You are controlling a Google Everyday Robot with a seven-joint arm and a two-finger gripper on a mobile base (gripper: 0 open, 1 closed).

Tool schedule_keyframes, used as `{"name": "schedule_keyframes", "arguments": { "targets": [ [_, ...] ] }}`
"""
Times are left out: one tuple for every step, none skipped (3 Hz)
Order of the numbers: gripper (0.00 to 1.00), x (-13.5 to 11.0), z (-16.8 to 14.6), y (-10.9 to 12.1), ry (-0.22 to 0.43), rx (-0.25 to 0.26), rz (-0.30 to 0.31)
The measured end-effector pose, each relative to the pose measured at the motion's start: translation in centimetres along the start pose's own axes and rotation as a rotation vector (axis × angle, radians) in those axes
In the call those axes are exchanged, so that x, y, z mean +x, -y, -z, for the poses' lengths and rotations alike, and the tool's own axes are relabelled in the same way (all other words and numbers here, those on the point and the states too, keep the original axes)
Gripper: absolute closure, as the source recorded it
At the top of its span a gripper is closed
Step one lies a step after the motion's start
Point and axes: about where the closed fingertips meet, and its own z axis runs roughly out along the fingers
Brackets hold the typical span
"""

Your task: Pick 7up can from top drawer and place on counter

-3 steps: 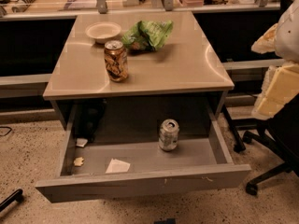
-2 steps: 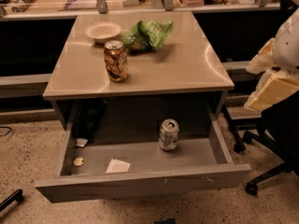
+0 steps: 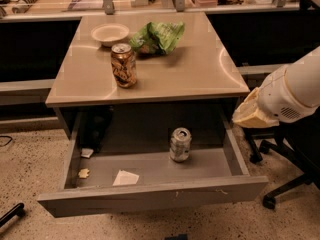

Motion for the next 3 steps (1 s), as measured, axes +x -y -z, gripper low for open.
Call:
{"name": "schedule_keyframes", "arguments": {
  "targets": [
    [1.00, 1.4, -7.0, -0.1, 0.059, -0.015, -0.062],
    [1.00, 1.4, -7.0, -0.1, 0.059, -0.015, -0.060],
    [0.83, 2.6, -9.7, -0.5, 0.082, -0.017, -0.048]
  ]
}}
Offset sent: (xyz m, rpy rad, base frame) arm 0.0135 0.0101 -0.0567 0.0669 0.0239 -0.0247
